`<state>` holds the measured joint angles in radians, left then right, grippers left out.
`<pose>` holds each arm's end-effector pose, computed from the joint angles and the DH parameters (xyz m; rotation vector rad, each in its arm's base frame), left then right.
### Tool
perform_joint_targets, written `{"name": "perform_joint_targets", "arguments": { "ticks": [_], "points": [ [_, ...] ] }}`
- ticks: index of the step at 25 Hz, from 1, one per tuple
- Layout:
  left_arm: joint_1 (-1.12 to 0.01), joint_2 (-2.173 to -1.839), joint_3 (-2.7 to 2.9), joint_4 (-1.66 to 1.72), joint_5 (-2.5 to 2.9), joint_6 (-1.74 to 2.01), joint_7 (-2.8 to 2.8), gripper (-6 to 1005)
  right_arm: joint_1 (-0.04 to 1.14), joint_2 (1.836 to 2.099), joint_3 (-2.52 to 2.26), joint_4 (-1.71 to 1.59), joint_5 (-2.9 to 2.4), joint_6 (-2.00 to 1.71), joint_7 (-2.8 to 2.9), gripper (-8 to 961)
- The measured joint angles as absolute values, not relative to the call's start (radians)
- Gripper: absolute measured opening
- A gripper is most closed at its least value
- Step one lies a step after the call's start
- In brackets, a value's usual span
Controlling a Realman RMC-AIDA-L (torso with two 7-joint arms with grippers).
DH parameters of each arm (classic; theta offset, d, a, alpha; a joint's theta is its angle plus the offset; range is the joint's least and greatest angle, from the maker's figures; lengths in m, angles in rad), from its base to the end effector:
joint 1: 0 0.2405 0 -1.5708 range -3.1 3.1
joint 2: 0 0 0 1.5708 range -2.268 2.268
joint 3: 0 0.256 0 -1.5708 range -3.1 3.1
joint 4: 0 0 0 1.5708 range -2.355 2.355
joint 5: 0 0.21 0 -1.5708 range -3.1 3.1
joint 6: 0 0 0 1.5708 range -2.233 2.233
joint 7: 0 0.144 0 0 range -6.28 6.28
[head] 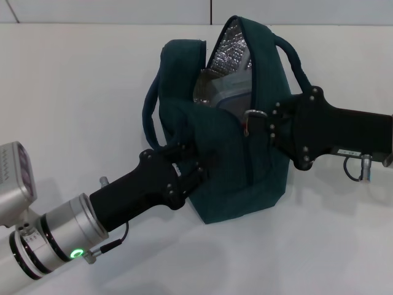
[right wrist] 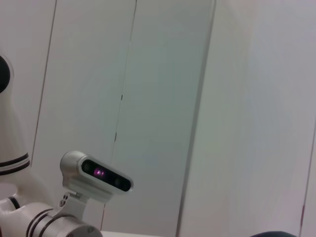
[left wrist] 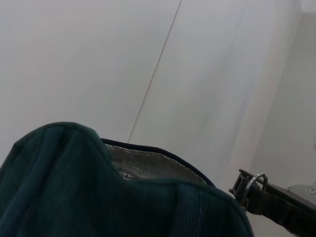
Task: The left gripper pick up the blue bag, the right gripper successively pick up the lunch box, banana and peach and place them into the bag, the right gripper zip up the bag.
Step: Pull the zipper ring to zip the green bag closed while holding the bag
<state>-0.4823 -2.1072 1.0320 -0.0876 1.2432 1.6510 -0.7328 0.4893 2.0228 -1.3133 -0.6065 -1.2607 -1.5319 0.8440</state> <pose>-0.2587 0.2419 -0.0811 -2.3860 -0.6939 -1.3004 0.1999 0.3202 -0.0205 -2.6603 -0.1826 1.0369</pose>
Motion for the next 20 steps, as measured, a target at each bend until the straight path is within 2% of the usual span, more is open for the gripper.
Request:
{"name": "perform_joint_targets", "arguments": {
  "ticks": [11, 16, 20],
  "points": [
    [-0.484, -2.103, 1.033, -0.072, 1.297, 1.65, -0.675, 159, 0.494, 2.025, -1.32, -0.558, -1.144, -1.533, 0.822, 15],
    [-0.485, -2.1, 1.034, -0.065, 1.326, 1.651, -0.668, 76, 0.498, 2.027, -1.323, -0.543, -1.089, -1.529, 0.783, 15],
    [-0.463, -2.096, 1.028, -0.049, 1.314, 1.651, -0.668, 58, 0.499, 2.028, -1.324, -0.505, -1.007, -1.525, 0.722, 15]
  ]
}}
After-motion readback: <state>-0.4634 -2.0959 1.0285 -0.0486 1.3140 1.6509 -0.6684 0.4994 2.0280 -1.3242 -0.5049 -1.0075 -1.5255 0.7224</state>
